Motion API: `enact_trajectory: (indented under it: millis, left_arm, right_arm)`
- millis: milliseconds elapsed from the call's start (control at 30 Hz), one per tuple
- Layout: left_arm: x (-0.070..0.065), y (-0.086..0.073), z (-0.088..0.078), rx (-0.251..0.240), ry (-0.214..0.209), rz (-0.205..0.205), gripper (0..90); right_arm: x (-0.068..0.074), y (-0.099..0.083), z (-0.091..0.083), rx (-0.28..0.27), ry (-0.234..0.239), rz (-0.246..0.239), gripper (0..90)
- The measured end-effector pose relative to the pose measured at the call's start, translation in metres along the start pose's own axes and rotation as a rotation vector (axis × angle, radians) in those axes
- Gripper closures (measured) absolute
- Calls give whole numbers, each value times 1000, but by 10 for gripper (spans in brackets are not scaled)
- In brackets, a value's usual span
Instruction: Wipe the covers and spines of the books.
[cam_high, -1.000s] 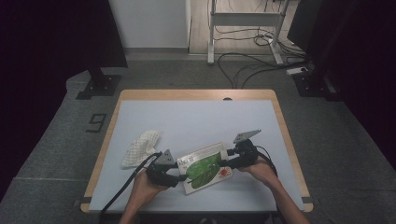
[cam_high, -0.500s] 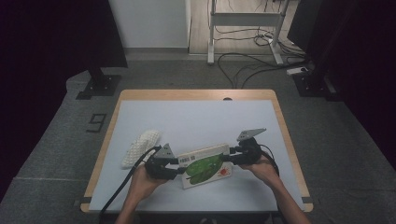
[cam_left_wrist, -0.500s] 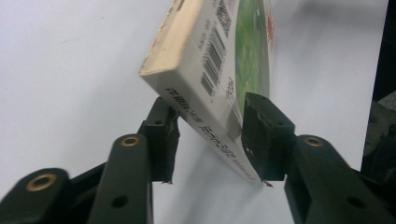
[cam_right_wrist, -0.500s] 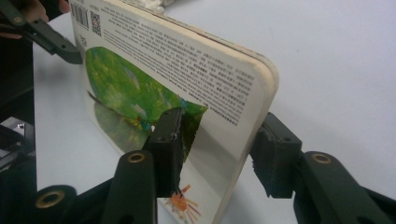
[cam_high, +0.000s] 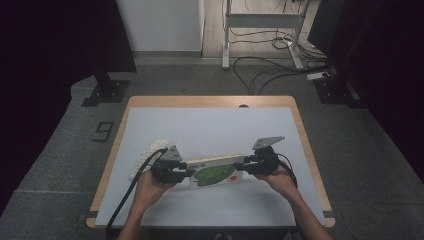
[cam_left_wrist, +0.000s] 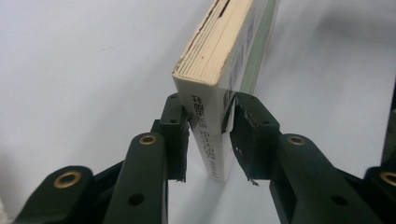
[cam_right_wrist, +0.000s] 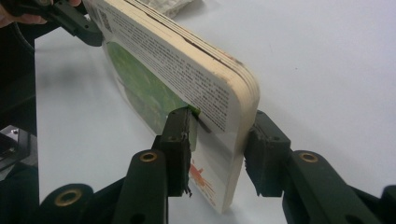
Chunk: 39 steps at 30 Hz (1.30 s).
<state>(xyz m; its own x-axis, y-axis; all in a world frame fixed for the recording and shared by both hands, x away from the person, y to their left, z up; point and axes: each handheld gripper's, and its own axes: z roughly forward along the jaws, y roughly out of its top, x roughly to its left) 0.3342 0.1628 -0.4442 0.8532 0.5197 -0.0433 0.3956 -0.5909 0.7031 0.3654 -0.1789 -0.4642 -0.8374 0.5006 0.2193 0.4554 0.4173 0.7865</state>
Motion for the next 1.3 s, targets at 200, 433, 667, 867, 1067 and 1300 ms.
enact_trajectory:
  millis: [200,433,667,867,1067,1300]
  left_arm:
    - [9,7,0,13,44,21,653]
    - [22,13,4,11,104,39,638]
    - [36,21,10,-30,177,36,605]
    - [37,18,15,-2,178,28,602]
    - [33,16,12,-3,164,30,602]
    - [28,11,9,-20,145,27,594]
  right_arm:
    - [0,5,4,-6,-19,-9,633]
    - [-6,13,13,-19,-52,-22,633]
    - [-16,25,22,-33,-95,-31,631]
    - [-17,28,25,-22,-119,-49,630]
    - [-15,24,23,-33,-103,-47,620]
    - [-9,21,21,-27,-96,-53,605]
